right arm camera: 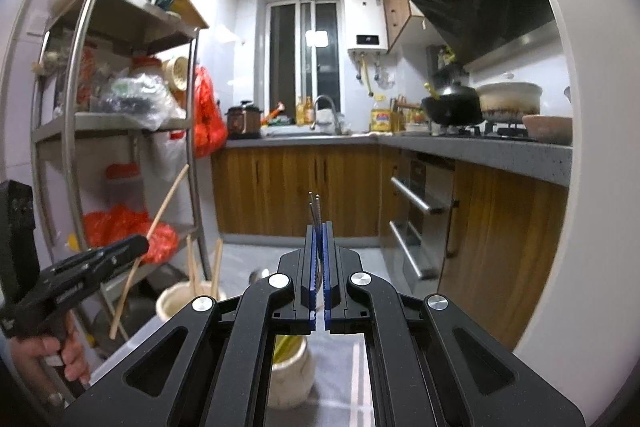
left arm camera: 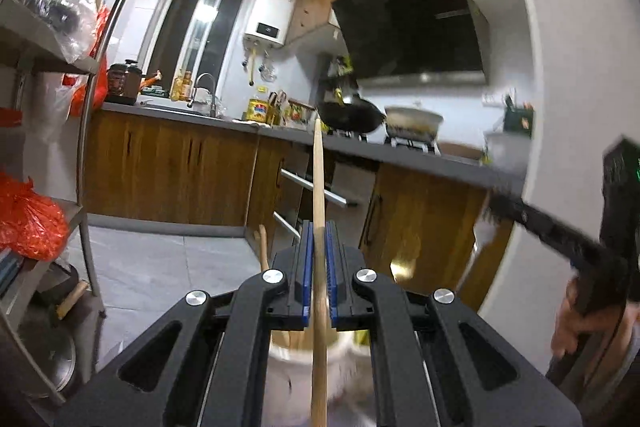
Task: Organize utensils
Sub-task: 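Carry the chopstick over the tall cup with left tool while right carries fork to short cup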
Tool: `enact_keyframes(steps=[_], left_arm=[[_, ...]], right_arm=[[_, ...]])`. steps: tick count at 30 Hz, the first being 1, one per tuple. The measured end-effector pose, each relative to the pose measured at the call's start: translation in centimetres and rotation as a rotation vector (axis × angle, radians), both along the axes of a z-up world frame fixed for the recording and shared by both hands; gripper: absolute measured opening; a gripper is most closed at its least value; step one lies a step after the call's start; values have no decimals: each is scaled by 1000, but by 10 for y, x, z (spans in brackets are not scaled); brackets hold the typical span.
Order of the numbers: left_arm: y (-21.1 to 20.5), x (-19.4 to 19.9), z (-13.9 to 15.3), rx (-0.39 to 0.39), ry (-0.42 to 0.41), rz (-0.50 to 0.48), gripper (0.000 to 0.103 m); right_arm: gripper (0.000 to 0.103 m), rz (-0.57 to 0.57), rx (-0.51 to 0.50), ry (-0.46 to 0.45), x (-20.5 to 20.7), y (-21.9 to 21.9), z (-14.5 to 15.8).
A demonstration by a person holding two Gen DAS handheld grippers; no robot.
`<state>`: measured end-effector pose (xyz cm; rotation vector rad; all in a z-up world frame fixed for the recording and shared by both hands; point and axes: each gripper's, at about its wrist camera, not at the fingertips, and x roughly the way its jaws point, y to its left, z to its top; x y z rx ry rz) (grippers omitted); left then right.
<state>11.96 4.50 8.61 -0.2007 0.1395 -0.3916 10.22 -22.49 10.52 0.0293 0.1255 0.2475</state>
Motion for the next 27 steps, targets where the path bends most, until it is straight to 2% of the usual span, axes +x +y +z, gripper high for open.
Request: enact_keyframes(steps=[5,9,12,21,25,27], left_arm=[[-5,34,-1,-5,-8,51,6],[-14,47,-9,15,-26,104,6],[-20,51,-14,14,-35,118,6],[-26,32,-23,101,-79,147,6],[-24,17,-28,139,-47,143,6],[-22,14,-32,146,2,140,6]], right_arm=[[3,-25,42,-26,14,-4,0],[3,-48,68,-62,20,-10,-3],[3,-60,70,-53,27,-11,-9],[3,-51,-18,5,38,4,-33],[3,-40,-67,18,36,14,-40],[3,-38,-79,27,36,17,-43]])
